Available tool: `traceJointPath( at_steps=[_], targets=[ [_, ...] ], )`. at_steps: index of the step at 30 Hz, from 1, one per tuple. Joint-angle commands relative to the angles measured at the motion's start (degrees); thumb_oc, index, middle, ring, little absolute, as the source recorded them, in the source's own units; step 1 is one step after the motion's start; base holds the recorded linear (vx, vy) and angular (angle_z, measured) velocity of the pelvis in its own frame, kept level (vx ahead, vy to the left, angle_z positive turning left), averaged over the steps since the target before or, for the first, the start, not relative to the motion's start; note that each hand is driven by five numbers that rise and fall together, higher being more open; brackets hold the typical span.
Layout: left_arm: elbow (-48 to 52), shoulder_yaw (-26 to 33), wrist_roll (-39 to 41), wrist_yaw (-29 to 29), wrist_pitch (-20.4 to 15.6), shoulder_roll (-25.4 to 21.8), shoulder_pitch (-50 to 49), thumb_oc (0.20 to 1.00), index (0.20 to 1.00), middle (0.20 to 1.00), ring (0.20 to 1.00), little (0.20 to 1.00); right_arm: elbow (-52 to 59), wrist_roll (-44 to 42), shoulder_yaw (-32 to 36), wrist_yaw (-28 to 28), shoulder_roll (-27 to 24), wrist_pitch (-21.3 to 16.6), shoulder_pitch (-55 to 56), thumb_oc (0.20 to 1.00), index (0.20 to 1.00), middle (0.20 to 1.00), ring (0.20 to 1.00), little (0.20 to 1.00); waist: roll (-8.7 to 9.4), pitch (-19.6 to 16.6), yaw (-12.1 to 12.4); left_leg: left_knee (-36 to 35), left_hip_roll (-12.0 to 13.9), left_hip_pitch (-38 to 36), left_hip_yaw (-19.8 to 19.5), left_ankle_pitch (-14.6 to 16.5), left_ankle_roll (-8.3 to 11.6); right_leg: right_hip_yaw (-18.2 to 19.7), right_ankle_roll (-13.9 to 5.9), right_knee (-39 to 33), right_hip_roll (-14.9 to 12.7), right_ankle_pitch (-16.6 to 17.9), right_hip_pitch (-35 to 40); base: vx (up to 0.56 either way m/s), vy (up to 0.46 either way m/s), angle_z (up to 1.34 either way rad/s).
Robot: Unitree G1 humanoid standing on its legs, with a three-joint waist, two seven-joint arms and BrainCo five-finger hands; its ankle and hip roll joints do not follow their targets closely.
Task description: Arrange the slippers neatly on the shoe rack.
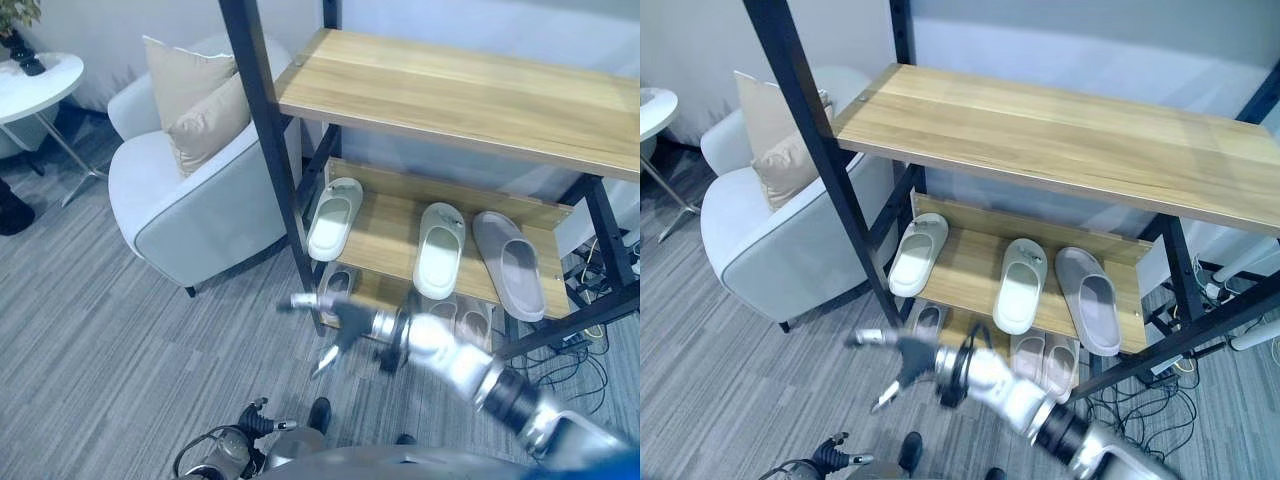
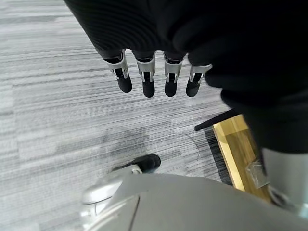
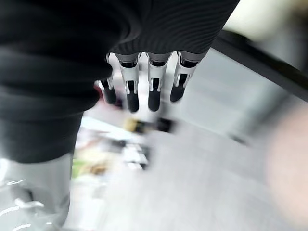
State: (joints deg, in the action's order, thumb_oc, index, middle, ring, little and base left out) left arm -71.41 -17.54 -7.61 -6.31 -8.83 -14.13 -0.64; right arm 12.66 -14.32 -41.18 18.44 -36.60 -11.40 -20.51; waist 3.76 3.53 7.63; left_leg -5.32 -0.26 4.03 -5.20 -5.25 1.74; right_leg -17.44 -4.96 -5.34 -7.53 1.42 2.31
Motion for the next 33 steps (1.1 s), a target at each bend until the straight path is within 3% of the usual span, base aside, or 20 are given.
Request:
traceJointPath(
  at_steps=[1,5,10,11,13,16,22,33],
  targets=[
    [-6.6,-2.2,0.0,2.1,-1.1,1.9,3.0,1.000,1.000,1.000,1.000,1.000,-15.6,-6.1,1.3,-2.1,3.1,-1.3,-2.2,1.000,1.000,1.000,1.000,1.000,0.09,0.9,-0.6,0.3,1.4,-0.3,0.5,4.2,0.98,1.2,-3.39,0.7,-1.1,-2.7,2.1,0.01,0.021,-0.20],
    [-6.9,0.0,1.2,1.6,-1.4,3.3,2.8,1.000,1.000,1.000,1.000,1.000,-15.8,4.4,11.8,-10.1,6.5,-5.3,1.8,1.000,1.000,1.000,1.000,1.000,-0.17,0.8,-1.0,0.3,1.6,-0.2,0.7,4.3,0.76,1.3,-3.41,0.8,-1.0,-2.6,1.7,0.03,0.011,-0.15],
    [-6.5,0.6,1.0,1.4,-1.5,3.5,2.2,1.000,1.000,1.000,1.000,1.000,-16.9,15.0,18.6,-17.7,6.3,-6.3,2.7,1.000,1.000,1.000,1.000,1.000,-0.15,1.0,-0.5,0.3,1.5,0.1,0.2,4.3,0.60,0.8,-3.37,0.7,-0.9,-2.6,1.6,0.02,-0.004,0.01],
    [-6.3,0.7,0.8,1.4,-1.5,3.4,2.1,1.000,1.000,1.000,1.000,1.000,-17.3,17.9,19.5,-19.3,5.7,-6.3,2.5,1.000,1.000,1.000,1.000,1.000,-0.16,1.1,-0.4,0.3,1.4,0.2,0.0,4.3,0.60,0.7,-3.37,0.6,-0.8,-2.6,1.6,0.03,-0.020,0.03],
    [-5.3,1.1,-0.4,1.1,-1.5,3.2,1.6,1.000,1.000,1.000,1.000,1.000,-18.1,34.9,22.2,-27.6,0.6,-5.1,0.9,1.000,1.000,1.000,1.000,1.000,-0.07,1.4,0.2,0.3,1.4,0.7,-0.4,4.2,0.58,0.4,-3.41,0.4,-0.8,-2.7,1.5,0.04,-0.029,0.04],
    [-4.3,0.9,-1.7,0.5,-1.7,2.8,1.3,1.000,1.000,1.000,1.000,1.000,-21.5,47.8,22.7,-32.9,-3.8,-1.2,-1.1,1.000,1.000,1.000,1.000,1.000,-0.05,1.8,0.7,0.3,1.3,1.3,-0.7,4.1,0.56,0.2,-3.46,0.3,-0.7,-2.8,1.2,0.01,-0.019,0.13],
    [-4.1,-0.6,-1.3,0.1,-2.1,2.8,1.6,1.000,1.000,1.000,1.000,1.000,-31.3,48.1,22.1,-35.6,-4.8,1.7,-4.8,1.000,1.000,1.000,1.000,1.000,-0.08,2.5,1.0,0.3,1.1,2.4,-1.0,3.8,0.71,-0.1,-3.51,0.3,-0.8,-2.5,0.3,0.00,-0.004,0.01],
    [-3.6,-3.3,1.1,-1.8,-2.6,2.8,3.8,1.000,1.000,1.000,1.000,1.000,-48.9,41.8,17.6,-38.7,-2.2,4.7,-14.4,1.000,1.000,1.000,1.000,1.000,-0.11,4.7,2.0,0.3,0.3,6.4,-1.5,2.7,0.89,-0.1,-3.94,0.3,-1.4,-1.4,-3.4,-0.01,0.006,0.03]
  ],
)
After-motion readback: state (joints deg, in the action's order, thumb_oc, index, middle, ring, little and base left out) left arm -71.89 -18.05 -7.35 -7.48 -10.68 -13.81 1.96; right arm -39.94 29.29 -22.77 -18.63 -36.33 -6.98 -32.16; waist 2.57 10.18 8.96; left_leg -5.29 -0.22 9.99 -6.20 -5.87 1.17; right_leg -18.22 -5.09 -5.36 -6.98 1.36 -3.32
